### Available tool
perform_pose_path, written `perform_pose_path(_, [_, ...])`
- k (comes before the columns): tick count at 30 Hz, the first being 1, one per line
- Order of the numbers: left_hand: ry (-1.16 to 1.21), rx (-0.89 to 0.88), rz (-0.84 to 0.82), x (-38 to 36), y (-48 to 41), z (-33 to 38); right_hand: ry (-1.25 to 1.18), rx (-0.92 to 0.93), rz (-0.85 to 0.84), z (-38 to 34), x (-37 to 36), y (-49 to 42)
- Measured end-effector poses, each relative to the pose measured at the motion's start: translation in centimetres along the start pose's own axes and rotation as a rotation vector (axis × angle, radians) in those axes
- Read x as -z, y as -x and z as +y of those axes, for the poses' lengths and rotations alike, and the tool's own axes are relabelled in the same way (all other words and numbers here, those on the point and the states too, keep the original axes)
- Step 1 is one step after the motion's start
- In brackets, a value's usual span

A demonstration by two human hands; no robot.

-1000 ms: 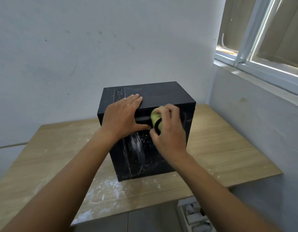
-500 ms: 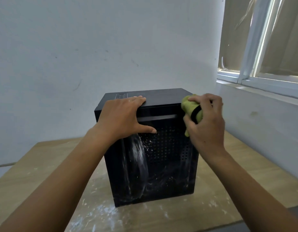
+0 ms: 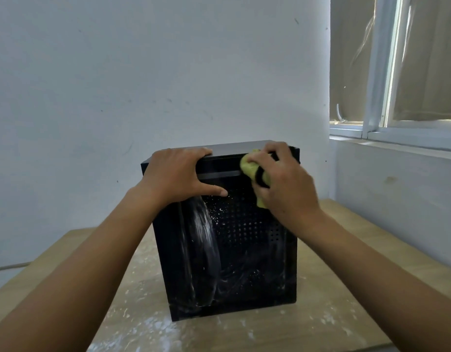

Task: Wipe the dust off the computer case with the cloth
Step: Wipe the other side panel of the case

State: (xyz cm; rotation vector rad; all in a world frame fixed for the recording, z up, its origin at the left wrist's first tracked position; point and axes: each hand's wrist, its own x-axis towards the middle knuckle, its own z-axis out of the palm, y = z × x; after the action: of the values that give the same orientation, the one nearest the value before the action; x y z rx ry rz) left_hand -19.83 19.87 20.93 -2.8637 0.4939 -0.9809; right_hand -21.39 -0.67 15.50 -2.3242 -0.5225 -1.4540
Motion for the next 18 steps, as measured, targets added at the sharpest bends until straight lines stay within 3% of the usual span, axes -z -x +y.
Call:
perform_pose_path(8, [0.013, 0.005, 0.008, 0.1, 0.2, 0.1, 0.014, -0.248, 0.094, 3.7, 1.1, 2.0])
perform_pose_path(12, [0.02, -0.009, 0.02, -0.1, 0.2, -0.2, -0.026, -0.24, 0.123, 1.2, -0.1, 1.1])
perform_pose_path(18, [0.057, -0.024, 0.062, -0.5, 0.0, -0.5, -0.066, -0.081, 0.027, -5.5, -2.7, -0.2])
